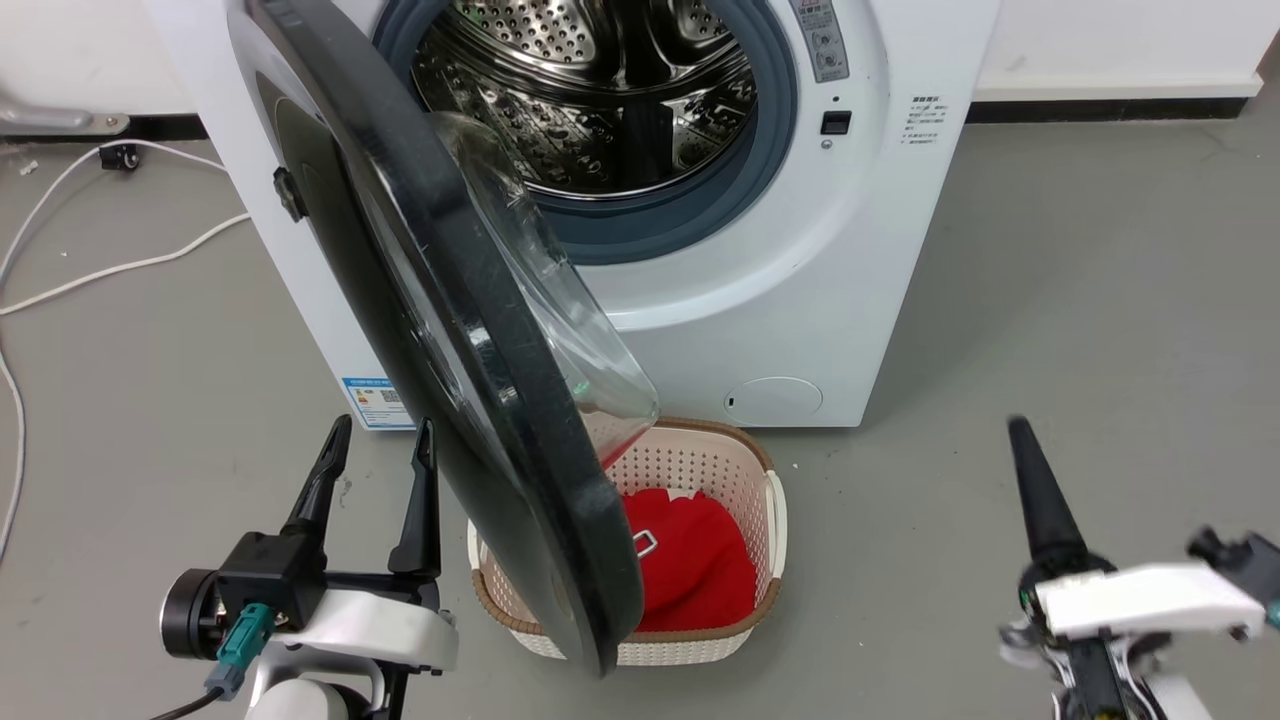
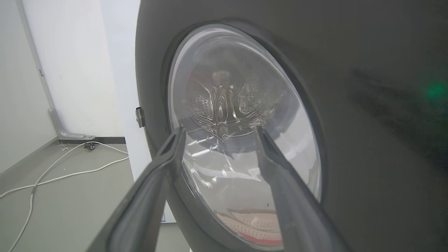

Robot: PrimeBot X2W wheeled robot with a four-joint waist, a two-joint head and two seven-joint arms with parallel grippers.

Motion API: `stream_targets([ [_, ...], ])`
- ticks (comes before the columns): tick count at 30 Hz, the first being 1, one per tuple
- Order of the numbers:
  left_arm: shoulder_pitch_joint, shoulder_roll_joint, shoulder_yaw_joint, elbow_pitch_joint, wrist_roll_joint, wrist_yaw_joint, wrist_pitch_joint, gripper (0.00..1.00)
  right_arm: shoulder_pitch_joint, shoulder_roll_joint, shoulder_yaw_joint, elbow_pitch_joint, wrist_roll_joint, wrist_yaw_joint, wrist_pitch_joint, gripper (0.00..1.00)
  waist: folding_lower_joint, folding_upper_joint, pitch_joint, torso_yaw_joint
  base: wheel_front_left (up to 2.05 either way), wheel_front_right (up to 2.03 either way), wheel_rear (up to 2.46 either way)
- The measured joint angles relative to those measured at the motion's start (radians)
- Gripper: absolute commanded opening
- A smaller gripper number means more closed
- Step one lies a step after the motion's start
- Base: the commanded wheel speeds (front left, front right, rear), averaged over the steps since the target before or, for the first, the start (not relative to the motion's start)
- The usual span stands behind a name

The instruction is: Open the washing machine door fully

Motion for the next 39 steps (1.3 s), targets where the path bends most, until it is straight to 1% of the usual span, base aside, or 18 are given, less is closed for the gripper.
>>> stream_targets([
  [3, 0.004, 0.0, 0.007, 0.001, 0.001, 0.0, 0.0, 1.0, 0.04, -0.004, -0.041, 0.01, -0.156, 0.0, -0.044, 1.0, 0.0, 0.0, -0.004, -0.005, 0.0, 0.0, 0.0],
  [5, 0.006, 0.0, 0.01, 0.004, 0.004, 0.0, 0.0, 1.0, 0.052, 0.014, -0.088, 0.0, -0.267, 0.0, -0.052, 1.0, 0.0, 0.0, -0.008, -0.008, 0.0, 0.0, 0.0],
  [6, 0.007, 0.0, 0.011, 0.004, 0.005, 0.0, 0.0, 1.0, 0.057, 0.021, -0.118, -0.007, -0.35, 0.0, -0.054, 1.0, 0.0, 0.0, -0.009, -0.008, 0.0, 0.0, 0.0],
  [7, 0.009, 0.0, 0.013, 0.006, 0.006, 0.0, 0.0, 1.0, 0.063, 0.045, -0.198, -0.048, -0.51, 0.0, -0.056, 1.0, 0.0, 0.0, -0.013, -0.01, 0.0, 0.0, 0.0],
  [10, 0.01, -0.001, 0.014, 0.007, 0.007, 0.0, 0.0, 1.0, 0.078, 0.087, -0.274, -0.135, -0.728, 0.0, -0.057, 1.0, 0.0001, 0.0, -0.018, -0.01, 0.0, 0.0, 0.0],
  [14, 0.017, -0.001, 0.015, 0.007, 0.007, 0.0, 0.0, 1.0, 0.1, 0.112, -0.311, -0.248, -0.966, 0.0, -0.057, 1.0, 0.0001, 0.0, -0.025, -0.008, 0.0, 0.0, 0.0],
  [17, 0.018, -0.001, 0.015, 0.007, 0.011, 0.0, 0.0, 1.0, 0.127, 0.117, -0.293, -0.314, -1.13, 0.0, -0.057, 1.0, 0.0001, 0.0, -0.029, -0.006, 0.0, 0.0, 0.0],
  [19, 0.019, -0.001, 0.015, 0.007, 0.013, 0.0, 0.0, 1.0, 0.147, 0.119, -0.273, -0.344, -1.214, 0.0, -0.051, 1.0, 0.0001, 0.0, -0.029, -0.006, 0.0, 0.0, 0.0],
  [23, 0.02, -0.001, 0.017, 0.004, 0.015, 0.0, 0.0, 1.0, 0.189, 0.121, -0.227, -0.365, -1.278, 0.0, -0.039, 1.0, 0.0001, 0.0, -0.029, -0.007, 0.0, 0.0, 0.0],
  [29, 0.02, -0.001, 0.02, 0.001, 0.018, 0.0, 0.0, 1.0, 0.219, 0.121, -0.223, -0.295, -1.258, 0.0, -0.036, 1.0, 0.0001, 0.0, -0.022, -0.008, 0.0, 0.0, 0.0],
  [37, 0.019, -0.001, 0.021, 0.006, 0.023, 0.0, 0.0, 1.0, 0.201, 0.121, -0.218, -0.253, -1.24, 0.0, -0.046, 1.0, 0.0001, 0.0, -0.02, -0.009, 0.0, 0.0, 0.0],
  [38, 0.019, -0.001, 0.021, 0.006, 0.023, 0.0, 0.0, 0.43, 0.199, 0.121, -0.219, -0.25, -1.239, 0.0, -0.048, 1.0, 0.0001, 0.0, -0.02, -0.009, 0.0, 0.0, 0.0],
  [39, 0.019, -0.001, 0.02, 0.006, 0.023, 0.0, 0.0, 0.0, 0.197, 0.121, -0.218, -0.247, -1.237, 0.0, -0.048, 1.0, 0.0001, 0.0, -0.02, -0.008, 0.0, 0.0, 0.0],
])
